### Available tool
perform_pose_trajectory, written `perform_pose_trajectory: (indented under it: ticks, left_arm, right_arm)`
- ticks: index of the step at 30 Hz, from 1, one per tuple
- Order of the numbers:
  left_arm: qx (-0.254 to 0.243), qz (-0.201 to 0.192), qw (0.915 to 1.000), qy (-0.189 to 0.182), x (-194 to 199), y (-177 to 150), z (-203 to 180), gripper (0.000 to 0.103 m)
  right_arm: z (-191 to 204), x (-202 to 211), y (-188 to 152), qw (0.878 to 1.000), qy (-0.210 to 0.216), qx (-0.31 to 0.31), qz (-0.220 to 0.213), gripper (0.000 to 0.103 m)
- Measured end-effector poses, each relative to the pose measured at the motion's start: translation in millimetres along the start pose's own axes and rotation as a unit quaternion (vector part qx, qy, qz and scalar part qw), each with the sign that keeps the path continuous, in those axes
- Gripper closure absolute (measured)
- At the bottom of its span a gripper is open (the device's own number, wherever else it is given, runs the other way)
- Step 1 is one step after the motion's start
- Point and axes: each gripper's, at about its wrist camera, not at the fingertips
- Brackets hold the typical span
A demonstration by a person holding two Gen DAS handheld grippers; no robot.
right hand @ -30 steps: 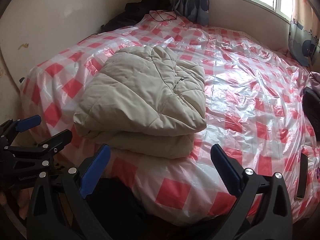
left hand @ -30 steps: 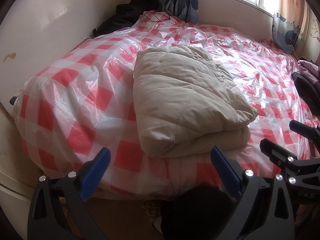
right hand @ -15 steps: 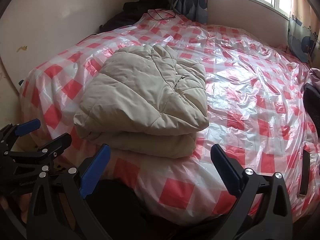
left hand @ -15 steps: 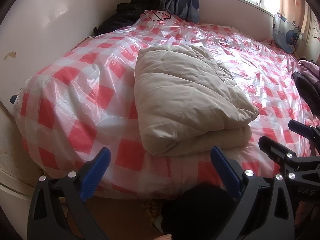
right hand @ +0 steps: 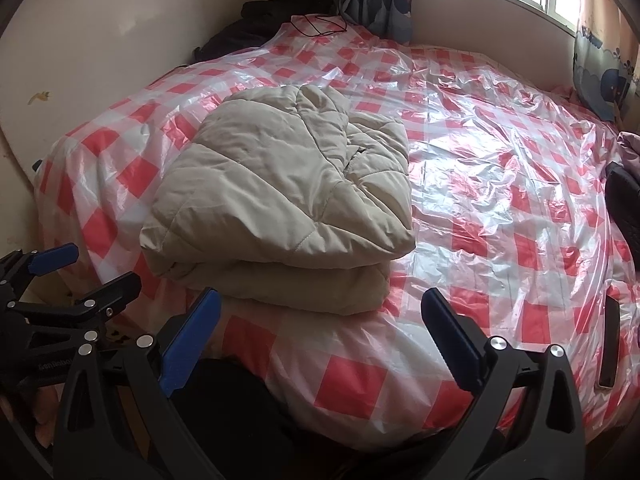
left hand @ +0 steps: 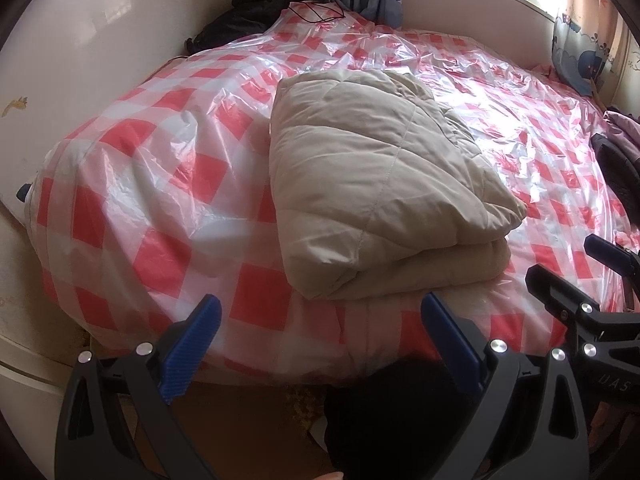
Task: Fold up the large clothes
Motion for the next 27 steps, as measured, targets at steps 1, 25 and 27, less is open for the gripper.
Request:
perform_pose_trajectory:
  ticks: [1, 25, 27]
  left_arm:
    - [0.0, 0.0, 1.0, 0.002, 0, 0, 0, 0.007]
    - [0.002, 0.02, 0.9998, 0.0, -15, -1, 3, 0.007]
    - [0.002, 0.021, 0.9998, 0.0, -15, -1, 3, 0.007]
  right_arm:
    - [0, 0, 0, 1.0, -0.001, 0.0, 0.001, 0.006]
    - [1, -20, 1, 0.999, -0.01, 0.004, 0.05, 0.006]
    - [1, -20, 1, 0.999, -0.01, 0.004, 0.051, 0.006]
Point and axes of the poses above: each gripper's, at about its wrist camera, not at the fingertips, and x roughly against the way its jaws point, z to its left, y to its top, and after that the axes turned 14 degrees about y, right-handed
